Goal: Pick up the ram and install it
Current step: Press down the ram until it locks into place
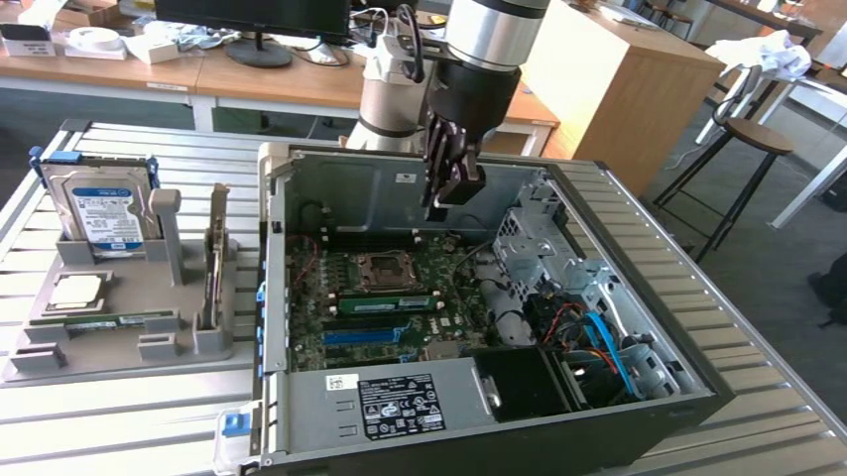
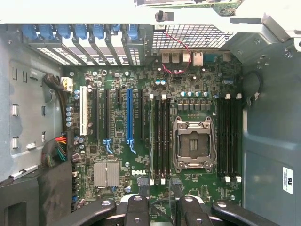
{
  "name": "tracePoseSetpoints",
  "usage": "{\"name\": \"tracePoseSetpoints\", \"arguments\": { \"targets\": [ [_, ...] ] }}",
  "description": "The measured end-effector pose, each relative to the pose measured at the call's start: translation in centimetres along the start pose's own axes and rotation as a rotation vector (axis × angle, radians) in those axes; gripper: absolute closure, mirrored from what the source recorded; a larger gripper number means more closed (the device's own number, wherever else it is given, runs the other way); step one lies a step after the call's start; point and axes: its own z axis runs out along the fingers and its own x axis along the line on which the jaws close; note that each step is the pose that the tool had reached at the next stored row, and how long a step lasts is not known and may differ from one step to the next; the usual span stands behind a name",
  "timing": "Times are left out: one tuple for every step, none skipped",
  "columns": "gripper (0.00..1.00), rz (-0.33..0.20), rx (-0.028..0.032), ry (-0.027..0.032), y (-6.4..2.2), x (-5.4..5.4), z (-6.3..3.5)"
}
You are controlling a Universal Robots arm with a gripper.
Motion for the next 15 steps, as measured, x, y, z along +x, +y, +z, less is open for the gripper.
{"name": "tracePoseSetpoints", "arguments": {
  "targets": [
    [0.69, 0.0, 0.0, 0.0001, 0.0, 0.0, 0.0],
    [0.69, 0.0, 0.0, 0.0, 0.0, 0.0, 0.0],
    [0.69, 0.0, 0.0, 0.0001, 0.0, 0.0, 0.0],
    [0.69, 0.0, 0.0, 0.0, 0.0, 0.0, 0.0],
    [0.69, 0.0, 0.0, 0.0, 0.0, 0.0, 0.0],
    [0.69, 0.0, 0.0, 0.0001, 0.0, 0.0, 0.0],
    [0.69, 0.0, 0.0, 0.0, 0.0, 0.0, 0.0],
    [0.69, 0.0, 0.0, 0.0, 0.0, 0.0, 0.0],
    [0.71, 0.0, 0.0, 0.0, 0.0, 0.0, 0.0],
    [0.77, 0.0, 0.0, 0.0001, 0.0, 0.0, 0.0],
    [0.77, 0.0, 0.0, 0.0, 0.0, 0.0, 0.0],
    [0.83, 0.0, 0.0, 0.0001, 0.0, 0.0, 0.0],
    [0.89, 0.0, 0.0, 0.0001, 0.0, 0.0, 0.0],
    [0.9, 0.0, 0.0, 0.0, 0.0, 0.0, 0.0],
    [0.9, 0.0, 0.0, 0.0, 0.0, 0.0, 0.0]
  ]
}}
